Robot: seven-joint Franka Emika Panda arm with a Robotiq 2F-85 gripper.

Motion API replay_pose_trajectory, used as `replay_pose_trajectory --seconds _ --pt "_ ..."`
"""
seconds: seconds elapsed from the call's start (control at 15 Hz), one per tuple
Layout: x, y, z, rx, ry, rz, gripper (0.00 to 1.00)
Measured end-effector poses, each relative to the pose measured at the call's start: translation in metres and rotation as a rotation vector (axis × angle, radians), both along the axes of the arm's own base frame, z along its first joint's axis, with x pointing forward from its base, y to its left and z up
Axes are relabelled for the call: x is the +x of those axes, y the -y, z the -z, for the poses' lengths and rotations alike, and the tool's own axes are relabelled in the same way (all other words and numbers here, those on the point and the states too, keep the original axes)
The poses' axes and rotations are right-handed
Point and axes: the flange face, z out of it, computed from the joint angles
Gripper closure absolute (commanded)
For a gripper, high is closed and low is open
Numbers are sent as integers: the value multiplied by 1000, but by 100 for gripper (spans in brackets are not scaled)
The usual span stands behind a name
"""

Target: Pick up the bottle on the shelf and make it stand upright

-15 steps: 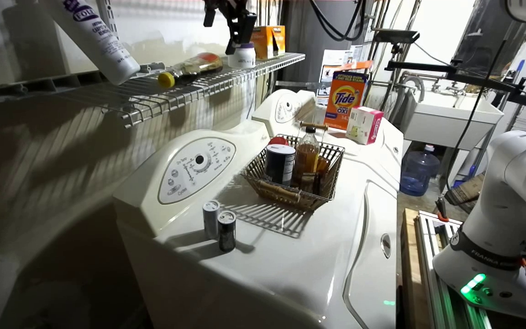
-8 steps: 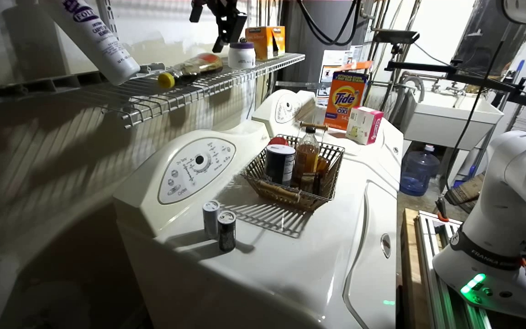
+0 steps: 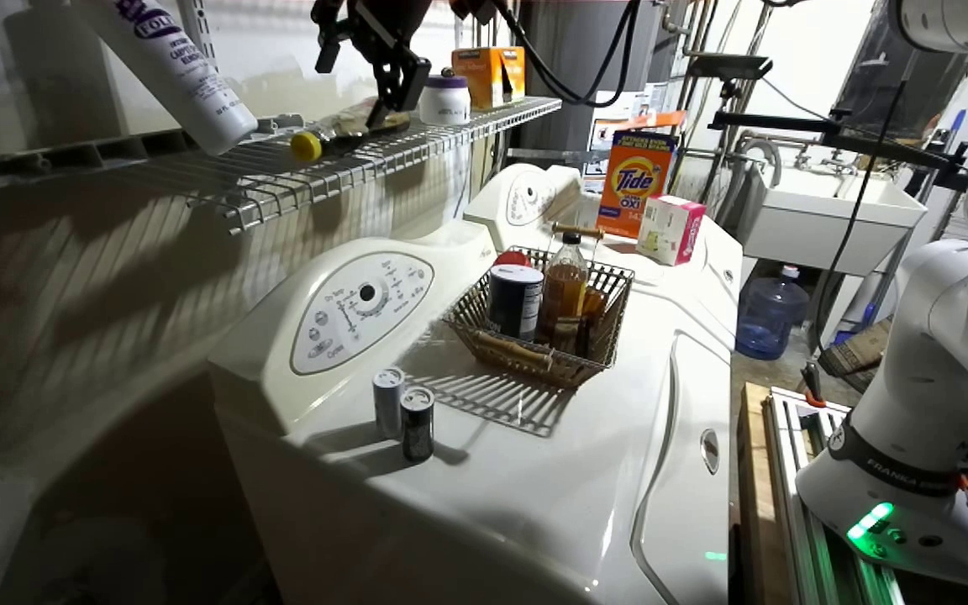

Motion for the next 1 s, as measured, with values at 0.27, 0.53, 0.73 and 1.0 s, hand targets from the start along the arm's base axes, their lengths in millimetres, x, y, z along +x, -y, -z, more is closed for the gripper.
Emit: replay_pose_trajectory --seconds 0.27,0.53,0.73,1.0 --pt "11 -2 13 -12 5 -35 0" --pt "24 -3 20 -18 8 -45 0" --pt "37 1 27 -38 -3 -47 0" --pt "52 8 27 -92 -36 -55 0"
